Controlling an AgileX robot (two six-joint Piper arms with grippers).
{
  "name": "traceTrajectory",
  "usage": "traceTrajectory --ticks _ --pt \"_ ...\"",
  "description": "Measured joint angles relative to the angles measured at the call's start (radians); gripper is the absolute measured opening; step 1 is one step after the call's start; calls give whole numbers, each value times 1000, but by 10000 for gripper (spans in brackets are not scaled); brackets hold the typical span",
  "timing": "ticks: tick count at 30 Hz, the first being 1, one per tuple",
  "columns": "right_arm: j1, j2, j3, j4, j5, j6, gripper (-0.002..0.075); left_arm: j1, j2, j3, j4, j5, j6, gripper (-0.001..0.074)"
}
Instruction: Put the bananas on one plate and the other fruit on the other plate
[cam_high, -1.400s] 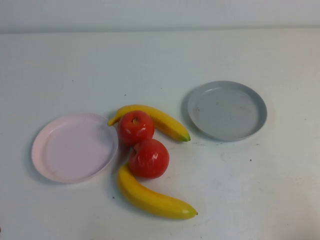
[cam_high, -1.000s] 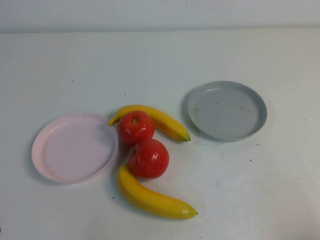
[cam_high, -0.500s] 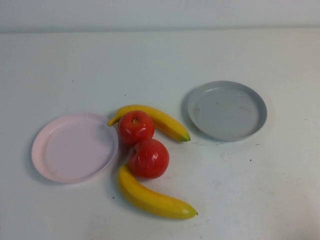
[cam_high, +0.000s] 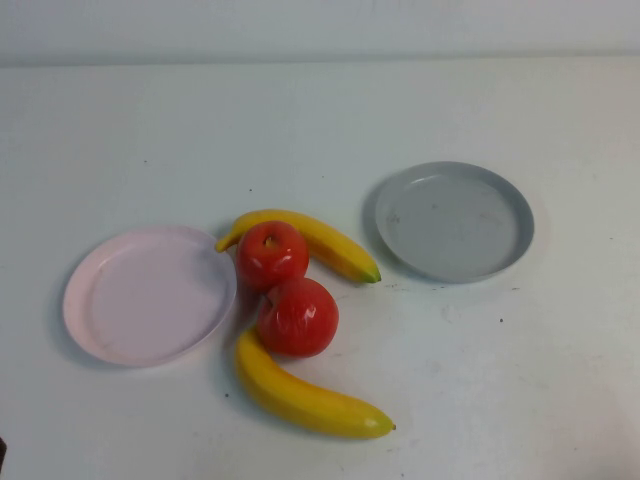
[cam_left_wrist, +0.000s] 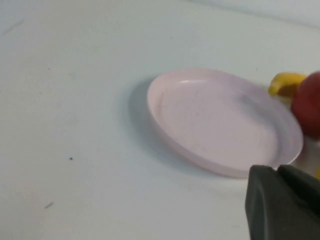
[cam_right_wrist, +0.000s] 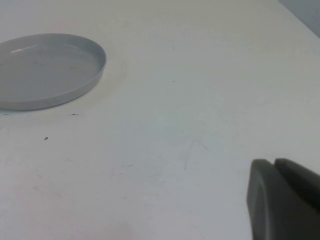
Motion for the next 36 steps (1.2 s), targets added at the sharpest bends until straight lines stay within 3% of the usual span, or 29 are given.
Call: traceTrajectory --ticks 7,14,20,28,36 --pt "0 0 0 0 0 0 -15 0 0 0 -214 -116 -148 -2" --pt "0 0 0 0 0 0 -16 0 0 0 -284 -189 -161 -2" --pt "0 0 0 0 0 0 -15 -17 38 -111 -321 -36 -150 -2" --pt "0 0 0 0 0 0 -15 -49 401 -421 -321 366 148 -2" --pt "0 0 0 0 0 0 -15 -49 765 -657 -344 517 568 -2"
